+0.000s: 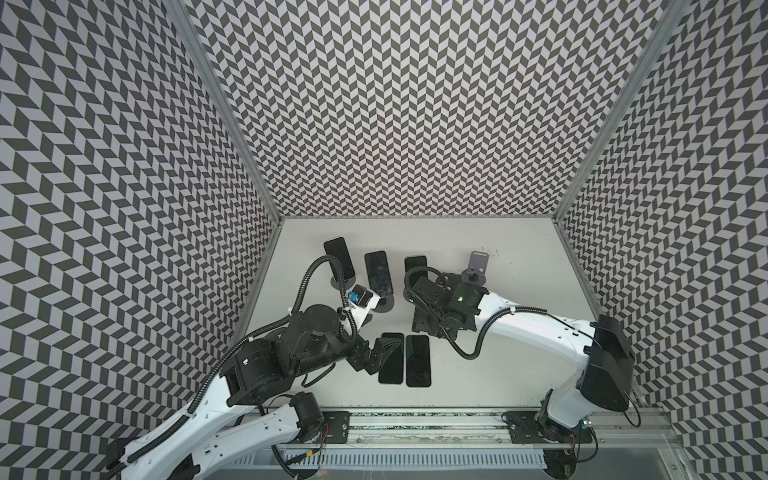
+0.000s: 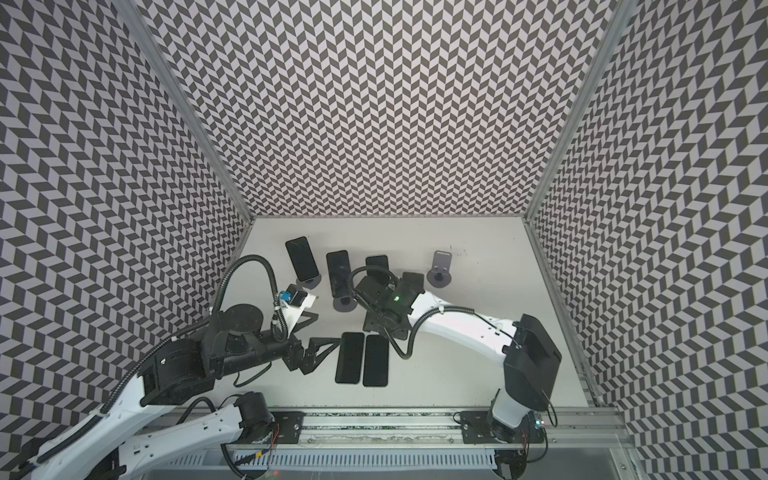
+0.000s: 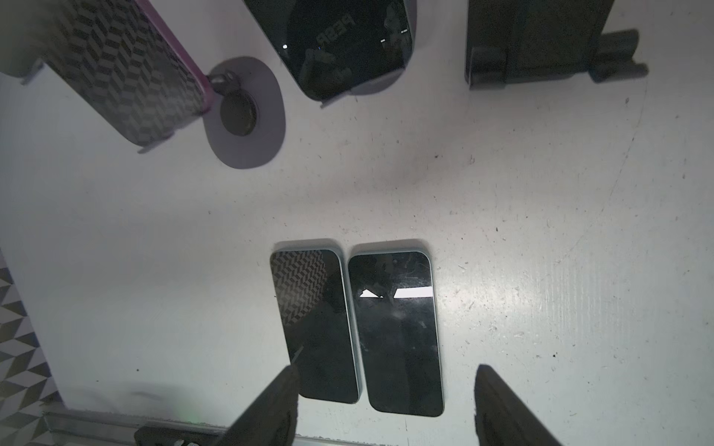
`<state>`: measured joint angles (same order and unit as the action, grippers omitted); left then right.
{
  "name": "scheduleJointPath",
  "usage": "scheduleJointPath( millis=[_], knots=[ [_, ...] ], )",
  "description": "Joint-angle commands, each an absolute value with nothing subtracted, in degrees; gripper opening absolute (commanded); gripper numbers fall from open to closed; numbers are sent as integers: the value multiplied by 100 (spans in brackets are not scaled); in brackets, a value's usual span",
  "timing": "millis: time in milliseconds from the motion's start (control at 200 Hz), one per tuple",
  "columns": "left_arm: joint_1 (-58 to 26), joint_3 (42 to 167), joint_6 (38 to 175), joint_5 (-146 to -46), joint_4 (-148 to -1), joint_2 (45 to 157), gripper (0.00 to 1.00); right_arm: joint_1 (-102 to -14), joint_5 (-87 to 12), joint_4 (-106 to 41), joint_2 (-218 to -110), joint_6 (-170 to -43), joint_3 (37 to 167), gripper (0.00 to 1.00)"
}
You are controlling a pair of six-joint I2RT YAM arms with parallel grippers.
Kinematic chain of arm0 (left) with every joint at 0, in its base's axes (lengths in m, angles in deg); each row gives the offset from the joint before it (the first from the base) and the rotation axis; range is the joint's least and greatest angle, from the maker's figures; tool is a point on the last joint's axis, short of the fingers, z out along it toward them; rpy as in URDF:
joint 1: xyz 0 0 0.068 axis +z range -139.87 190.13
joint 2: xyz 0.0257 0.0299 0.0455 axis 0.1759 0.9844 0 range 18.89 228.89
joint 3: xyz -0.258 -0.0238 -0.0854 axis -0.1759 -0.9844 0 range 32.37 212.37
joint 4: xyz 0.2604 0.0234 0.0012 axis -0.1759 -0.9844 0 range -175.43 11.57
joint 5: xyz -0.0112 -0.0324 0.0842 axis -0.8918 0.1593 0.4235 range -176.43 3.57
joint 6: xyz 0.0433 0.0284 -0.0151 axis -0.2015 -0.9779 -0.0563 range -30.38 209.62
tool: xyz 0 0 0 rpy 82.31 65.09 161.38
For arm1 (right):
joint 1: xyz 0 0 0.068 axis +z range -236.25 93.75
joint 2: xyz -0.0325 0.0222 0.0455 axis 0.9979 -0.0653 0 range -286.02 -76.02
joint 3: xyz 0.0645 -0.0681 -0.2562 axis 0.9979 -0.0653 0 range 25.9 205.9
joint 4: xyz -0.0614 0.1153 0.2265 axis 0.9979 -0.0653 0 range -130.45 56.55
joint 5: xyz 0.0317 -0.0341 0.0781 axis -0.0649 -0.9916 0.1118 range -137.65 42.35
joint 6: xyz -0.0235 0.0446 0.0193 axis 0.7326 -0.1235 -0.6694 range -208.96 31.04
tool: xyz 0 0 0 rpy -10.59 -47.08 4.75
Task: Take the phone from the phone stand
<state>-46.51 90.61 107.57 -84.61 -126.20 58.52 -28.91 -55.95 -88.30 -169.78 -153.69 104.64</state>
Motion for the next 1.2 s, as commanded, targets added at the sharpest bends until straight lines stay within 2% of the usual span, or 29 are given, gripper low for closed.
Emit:
scheduleJointPath(
  millis=[0,295,531,851,1056,1192],
  knots=[
    [-4665,9137,10933,-7983,-12243,6012,96,-3016,-5855,-8898,-16735,-15114,10622,71],
    [-4657,9121,11638,-7282,-11143,7107,93,-4273,-5580,-8349,-15932,-13818,10220,69],
    [-4653,9516,11827,-6895,-10477,8394,93,-5156,-5464,-8082,-15504,-12148,10233,69],
    [-4571,10244,12182,-6095,-10179,9974,95,-5526,-4796,-7581,-15124,-10816,9884,71],
    [-4286,10548,12695,-6077,-10329,10462,95,-5533,-3821,-7129,-14686,-10779,9325,71],
    [-4200,10696,12788,-5976,-10412,10708,95,-5540,-3727,-6910,-14386,-10851,9018,72]
  ],
)
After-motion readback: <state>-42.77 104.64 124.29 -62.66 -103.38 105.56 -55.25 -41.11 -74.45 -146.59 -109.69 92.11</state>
